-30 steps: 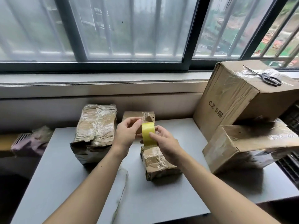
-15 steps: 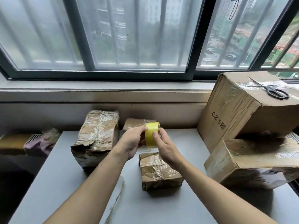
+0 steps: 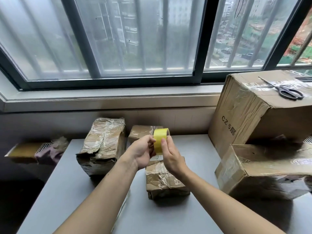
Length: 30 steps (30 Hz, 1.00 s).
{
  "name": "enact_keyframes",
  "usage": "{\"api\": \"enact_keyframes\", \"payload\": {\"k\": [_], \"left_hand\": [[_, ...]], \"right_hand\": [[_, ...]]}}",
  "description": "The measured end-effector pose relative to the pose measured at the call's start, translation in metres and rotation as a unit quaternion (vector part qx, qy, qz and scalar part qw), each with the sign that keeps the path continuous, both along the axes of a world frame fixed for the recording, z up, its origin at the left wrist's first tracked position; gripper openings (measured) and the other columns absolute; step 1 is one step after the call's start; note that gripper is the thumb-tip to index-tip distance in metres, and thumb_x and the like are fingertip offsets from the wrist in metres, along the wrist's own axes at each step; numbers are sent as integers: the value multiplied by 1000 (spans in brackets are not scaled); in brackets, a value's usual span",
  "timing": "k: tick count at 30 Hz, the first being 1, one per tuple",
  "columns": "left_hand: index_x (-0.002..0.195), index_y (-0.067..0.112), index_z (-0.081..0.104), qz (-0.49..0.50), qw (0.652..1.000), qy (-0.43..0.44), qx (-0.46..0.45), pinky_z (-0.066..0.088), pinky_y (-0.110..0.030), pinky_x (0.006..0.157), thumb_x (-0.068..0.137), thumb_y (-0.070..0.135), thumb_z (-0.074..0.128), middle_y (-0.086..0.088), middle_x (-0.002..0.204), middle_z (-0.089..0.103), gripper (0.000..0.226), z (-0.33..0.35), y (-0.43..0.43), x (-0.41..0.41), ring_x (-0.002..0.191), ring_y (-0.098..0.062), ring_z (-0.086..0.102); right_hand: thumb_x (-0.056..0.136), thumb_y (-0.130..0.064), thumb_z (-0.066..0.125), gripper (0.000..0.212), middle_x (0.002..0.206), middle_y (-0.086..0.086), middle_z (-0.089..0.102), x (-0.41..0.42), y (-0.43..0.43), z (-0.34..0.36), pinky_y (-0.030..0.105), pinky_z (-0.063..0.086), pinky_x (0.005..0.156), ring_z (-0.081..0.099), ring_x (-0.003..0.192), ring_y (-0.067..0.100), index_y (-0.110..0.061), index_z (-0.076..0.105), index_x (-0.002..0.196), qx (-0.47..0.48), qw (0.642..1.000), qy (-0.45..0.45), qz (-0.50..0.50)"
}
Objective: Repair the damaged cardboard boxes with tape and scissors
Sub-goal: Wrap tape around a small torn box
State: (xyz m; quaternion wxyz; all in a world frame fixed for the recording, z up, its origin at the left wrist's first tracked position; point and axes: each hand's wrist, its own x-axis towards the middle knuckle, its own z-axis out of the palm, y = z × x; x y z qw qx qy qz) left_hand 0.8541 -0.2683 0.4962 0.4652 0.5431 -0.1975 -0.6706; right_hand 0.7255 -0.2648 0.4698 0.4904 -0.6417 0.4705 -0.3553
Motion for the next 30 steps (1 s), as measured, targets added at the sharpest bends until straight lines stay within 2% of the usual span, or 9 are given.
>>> {"api": "enact_keyframes", "payload": {"k": [3,6,11,14,16,19,24,28,30], "left_hand": [[103,16,66,-35,999,-25,-8,37,-24,67,88,0,40,-2,85,59,35,-5,2,-2,70,-12,46],[114,14,66,-30,985,-152,-73,43,-26,62,92,1,51,-1,97,65,30,-6,4,-5,72,-15,52],[96,22,74,-8,859,-449,-245,61,-35,69,88,18,70,6,88,73,10,-13,12,2,82,-11,70],[82,22,71,21,857,-463,-226,60,-39,68,86,17,72,5,79,71,7,-17,11,5,75,-15,68],[80,21,70,2,873,-451,-187,60,-43,70,89,18,68,1,80,69,10,-17,7,9,75,-21,66],[81,21,62,-26,867,-480,-134,56,-41,79,95,21,59,-2,87,67,14,-16,3,14,85,-26,66],[90,12,57,-26,839,-520,-156,42,-33,80,100,16,51,-8,97,62,12,-12,1,13,92,-24,55],[89,11,55,-36,852,-491,-178,39,-23,63,100,14,50,-2,87,59,12,-10,4,11,78,-18,53],[86,15,55,-51,853,-487,-182,44,-29,70,100,14,51,-4,90,63,14,-14,6,12,83,-21,57]], "right_hand": [[110,-26,29,28,113,2,60,-3,3,0,-1,34,72,54,88,-13,-12,49,122,1,1000,7,-13],[110,-26,29,23,106,-1,57,-5,4,-2,-2,34,67,54,81,-8,-13,47,119,29,999,2,-21],[107,-25,39,22,114,7,56,-3,7,-1,0,37,66,51,86,0,-10,46,122,68,997,-10,-38],[90,-27,49,32,120,14,55,4,12,-1,21,47,87,55,100,20,-16,42,119,73,997,-10,-28],[85,-23,51,33,110,10,55,6,14,-3,34,47,84,53,93,20,-15,40,115,57,998,21,-6],[95,-13,53,19,89,0,51,4,14,-3,31,39,69,47,77,16,-12,38,107,5,996,85,29],[102,-27,49,18,88,4,55,3,7,8,36,31,62,47,76,27,-16,36,104,-66,974,208,56],[99,-34,51,22,86,1,62,6,2,6,40,48,66,60,73,22,-17,38,95,-17,982,186,26],[97,-35,51,21,92,4,70,6,0,-1,40,56,73,70,75,16,-15,45,102,23,987,156,31]]}}
